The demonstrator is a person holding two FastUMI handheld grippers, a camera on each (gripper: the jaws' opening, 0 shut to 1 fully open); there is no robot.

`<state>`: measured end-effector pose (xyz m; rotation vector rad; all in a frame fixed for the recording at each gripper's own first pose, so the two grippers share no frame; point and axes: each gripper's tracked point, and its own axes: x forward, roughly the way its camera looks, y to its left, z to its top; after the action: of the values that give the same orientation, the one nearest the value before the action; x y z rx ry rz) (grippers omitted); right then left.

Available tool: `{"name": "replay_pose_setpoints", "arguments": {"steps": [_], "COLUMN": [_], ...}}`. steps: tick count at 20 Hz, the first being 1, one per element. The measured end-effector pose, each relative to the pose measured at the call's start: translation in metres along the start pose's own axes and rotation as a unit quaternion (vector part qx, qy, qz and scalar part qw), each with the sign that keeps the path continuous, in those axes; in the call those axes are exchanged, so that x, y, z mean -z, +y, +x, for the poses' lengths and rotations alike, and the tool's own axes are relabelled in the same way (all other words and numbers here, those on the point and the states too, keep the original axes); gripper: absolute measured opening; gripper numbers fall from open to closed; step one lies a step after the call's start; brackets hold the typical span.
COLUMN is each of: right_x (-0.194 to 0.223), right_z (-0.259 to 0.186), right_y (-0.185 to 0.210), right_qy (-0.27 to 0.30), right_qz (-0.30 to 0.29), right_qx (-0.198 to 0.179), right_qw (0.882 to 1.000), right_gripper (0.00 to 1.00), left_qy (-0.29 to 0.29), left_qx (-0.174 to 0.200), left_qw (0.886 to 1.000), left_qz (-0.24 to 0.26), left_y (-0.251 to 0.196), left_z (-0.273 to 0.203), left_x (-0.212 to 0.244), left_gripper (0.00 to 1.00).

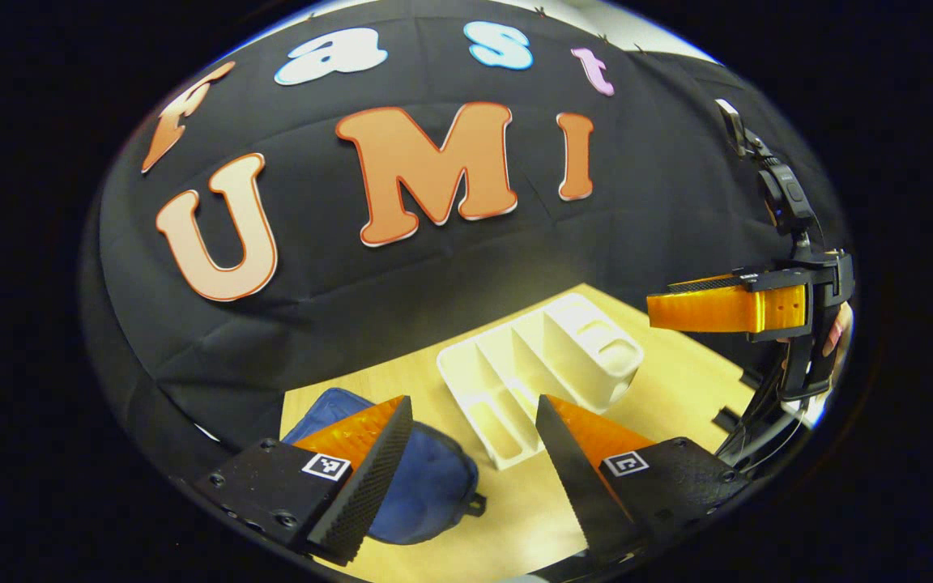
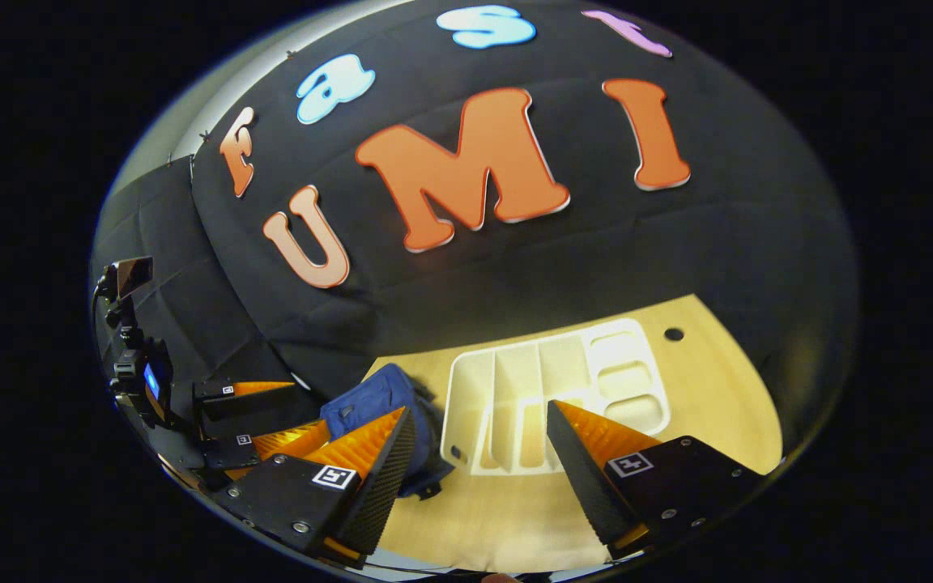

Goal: Open the schoolbag, grab two books from the bookshelf and put them into the schoolbag.

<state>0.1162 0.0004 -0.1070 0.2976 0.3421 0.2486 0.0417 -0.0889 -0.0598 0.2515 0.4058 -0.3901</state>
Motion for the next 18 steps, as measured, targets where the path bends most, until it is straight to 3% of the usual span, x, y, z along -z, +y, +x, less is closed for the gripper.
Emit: {"name": "replay_pose_setpoints", "arguments": {"steps": [3,7,13,14,16,18], "right_x": [-0.034,-0.040,-0.033,-0.031,-0.029,-0.025], "right_z": [-0.028,-0.042,-0.037,-0.035,-0.034,-0.035], "right_y": [-0.014,-0.027,-0.026,-0.027,-0.029,-0.031], "right_qy": [-0.056,-0.105,-0.121,-0.121,-0.125,-0.123], "right_qz": [-0.022,-0.056,-0.048,-0.052,-0.066,-0.071], "right_qx": [0.030,0.067,0.086,0.090,0.105,0.106], "right_qw": [0.998,0.991,0.988,0.987,0.984,0.984], "right_gripper": [0.96,0.97,0.97,0.96,1.00,0.97], "left_qy": [-0.072,-0.133,-0.189,-0.191,-0.189,-0.183], "left_qx": [-0.045,-0.083,-0.090,-0.090,-0.091,-0.098], "left_qw": [0.996,0.986,0.970,0.968,0.968,0.969], "left_qz": [-0.032,-0.052,-0.127,-0.134,-0.137,-0.137], "left_y": [-0.001,0.004,-0.006,-0.010,-0.012,-0.009], "left_z": [-0.018,-0.035,-0.033,-0.033,-0.032,-0.031], "left_x": [-0.025,-0.036,-0.041,-0.034,-0.032,-0.029], "left_gripper": [0.97,0.97,0.97,1.00,0.95,0.95]}}
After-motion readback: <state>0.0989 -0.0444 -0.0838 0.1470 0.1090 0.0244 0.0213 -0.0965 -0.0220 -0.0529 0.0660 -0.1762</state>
